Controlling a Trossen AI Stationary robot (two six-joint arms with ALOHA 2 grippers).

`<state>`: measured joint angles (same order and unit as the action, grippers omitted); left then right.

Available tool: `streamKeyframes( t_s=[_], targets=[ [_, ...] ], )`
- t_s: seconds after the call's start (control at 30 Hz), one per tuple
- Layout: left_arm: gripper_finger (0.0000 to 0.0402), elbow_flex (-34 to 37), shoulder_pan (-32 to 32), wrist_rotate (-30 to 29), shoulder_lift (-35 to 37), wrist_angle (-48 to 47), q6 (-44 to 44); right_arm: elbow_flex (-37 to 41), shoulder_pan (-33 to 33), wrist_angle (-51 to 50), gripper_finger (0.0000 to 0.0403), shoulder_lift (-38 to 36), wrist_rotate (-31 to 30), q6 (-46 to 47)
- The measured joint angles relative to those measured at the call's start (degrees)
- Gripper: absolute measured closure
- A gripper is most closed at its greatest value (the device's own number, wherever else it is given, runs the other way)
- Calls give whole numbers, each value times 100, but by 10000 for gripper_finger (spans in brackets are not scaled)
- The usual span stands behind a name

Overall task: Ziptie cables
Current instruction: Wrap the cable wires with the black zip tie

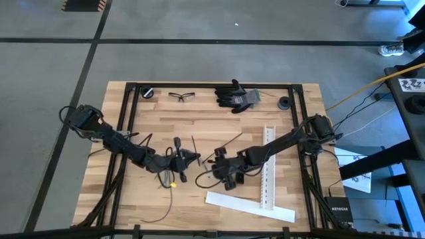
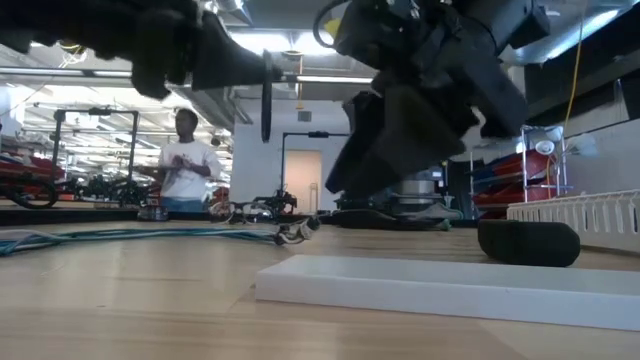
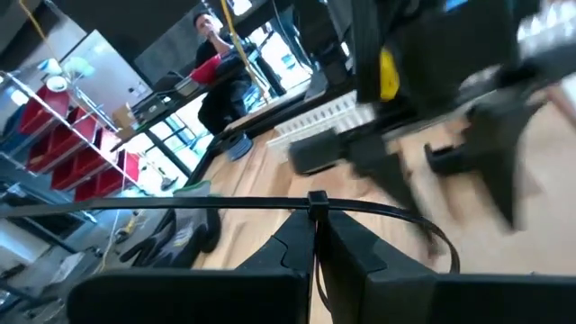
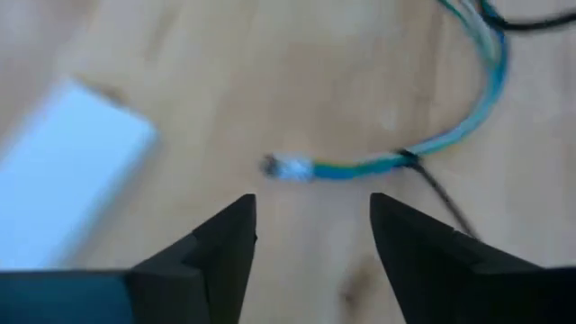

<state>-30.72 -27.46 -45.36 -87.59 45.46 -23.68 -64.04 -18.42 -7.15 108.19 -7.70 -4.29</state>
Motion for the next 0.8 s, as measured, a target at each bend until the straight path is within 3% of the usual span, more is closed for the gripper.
streamKeyframes(
  t_s=[0.1,0.23,0.4,0.57,0.67,0.8],
  targets=[
    [402,-51,-158,-73,2,17,221,15,5,36,190,41,-422,-1074],
    [402,-52,-304,-92,2,-10,506,46,53,395,189,400,-460,-2498],
    [402,-54,-416,-132,2,-59,708,28,44,1317,189,853,-422,-3501],
    [402,-54,-420,-136,2,-97,746,11,36,1966,194,1136,-890,-3962],
    [402,-54,-418,-136,7,-113,782,5,89,1937,228,1169,-1192,-3815],
    [402,-56,-418,-136,7,-175,881,15,88,1882,324,1157,-1304,-3138]
  ],
)
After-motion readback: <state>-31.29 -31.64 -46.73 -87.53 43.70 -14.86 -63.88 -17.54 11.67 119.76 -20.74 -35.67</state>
